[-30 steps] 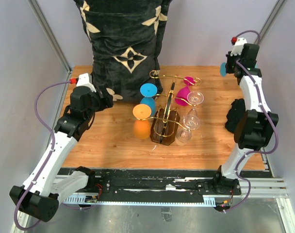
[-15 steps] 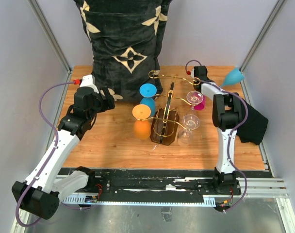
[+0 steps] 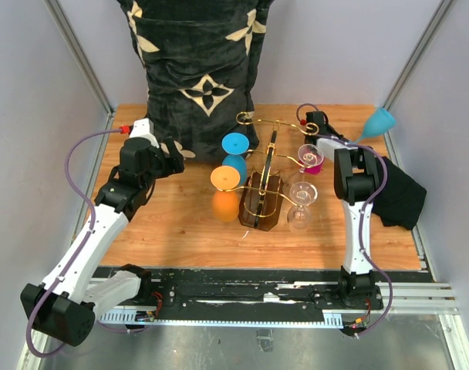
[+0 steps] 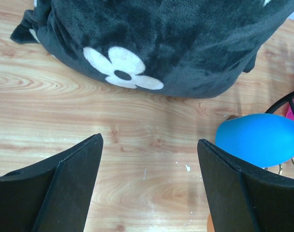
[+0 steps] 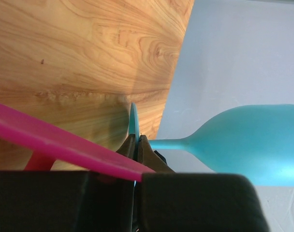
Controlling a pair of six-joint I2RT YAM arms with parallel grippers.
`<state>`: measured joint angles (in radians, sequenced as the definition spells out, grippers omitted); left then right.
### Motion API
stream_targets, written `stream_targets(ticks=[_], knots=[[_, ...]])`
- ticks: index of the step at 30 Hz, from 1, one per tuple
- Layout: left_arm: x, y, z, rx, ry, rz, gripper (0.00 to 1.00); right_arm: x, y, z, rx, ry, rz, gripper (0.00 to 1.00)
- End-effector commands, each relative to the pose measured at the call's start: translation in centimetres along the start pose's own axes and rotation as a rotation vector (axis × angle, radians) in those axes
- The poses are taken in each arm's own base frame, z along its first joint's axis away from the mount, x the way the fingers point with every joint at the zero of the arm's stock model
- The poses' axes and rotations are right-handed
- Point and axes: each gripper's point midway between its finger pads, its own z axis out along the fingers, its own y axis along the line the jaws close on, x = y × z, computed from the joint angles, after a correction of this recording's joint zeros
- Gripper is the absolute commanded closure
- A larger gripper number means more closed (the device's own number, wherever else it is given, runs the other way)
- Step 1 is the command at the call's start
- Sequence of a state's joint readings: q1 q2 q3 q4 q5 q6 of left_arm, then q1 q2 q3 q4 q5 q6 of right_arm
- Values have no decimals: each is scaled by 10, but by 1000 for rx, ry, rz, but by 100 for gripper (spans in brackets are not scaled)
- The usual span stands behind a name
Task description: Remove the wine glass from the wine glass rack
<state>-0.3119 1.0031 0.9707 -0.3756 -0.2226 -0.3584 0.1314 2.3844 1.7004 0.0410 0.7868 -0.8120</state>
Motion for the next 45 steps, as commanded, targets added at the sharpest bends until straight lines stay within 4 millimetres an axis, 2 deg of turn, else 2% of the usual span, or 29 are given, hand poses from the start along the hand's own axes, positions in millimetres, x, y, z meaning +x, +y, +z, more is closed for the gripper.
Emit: stream_targets(ticks=[1, 5, 13, 15, 19, 31, 37, 41, 45], knots=[[2, -2, 4, 12, -4, 22, 15, 8, 51, 5, -74, 42, -92, 99], [3, -1, 6, 8, 0, 31, 15, 5, 66, 3, -142, 41, -90, 98], [5, -3, 7, 16, 9, 31, 15, 7, 93, -1, -283, 36, -95, 76], [4, -3, 7, 18, 8, 32, 15, 8, 95, -1, -286, 44, -103, 74], [4, -4, 8, 19, 10, 33, 15, 7, 97, -4, -298, 40, -104, 58], [4, -5, 9, 22, 12, 34, 16, 6, 99, -12, -344, 29, -85, 56], [4, -5, 9, 20, 15, 38, 16, 5, 92, -21, -367, 26, -36, 53], [3, -5, 8, 23, 14, 34, 15, 1, 86, -33, -436, 24, 31, 52], [5, -5, 9, 19, 20, 35, 16, -7, 72, -55, -519, 18, 109, 50]])
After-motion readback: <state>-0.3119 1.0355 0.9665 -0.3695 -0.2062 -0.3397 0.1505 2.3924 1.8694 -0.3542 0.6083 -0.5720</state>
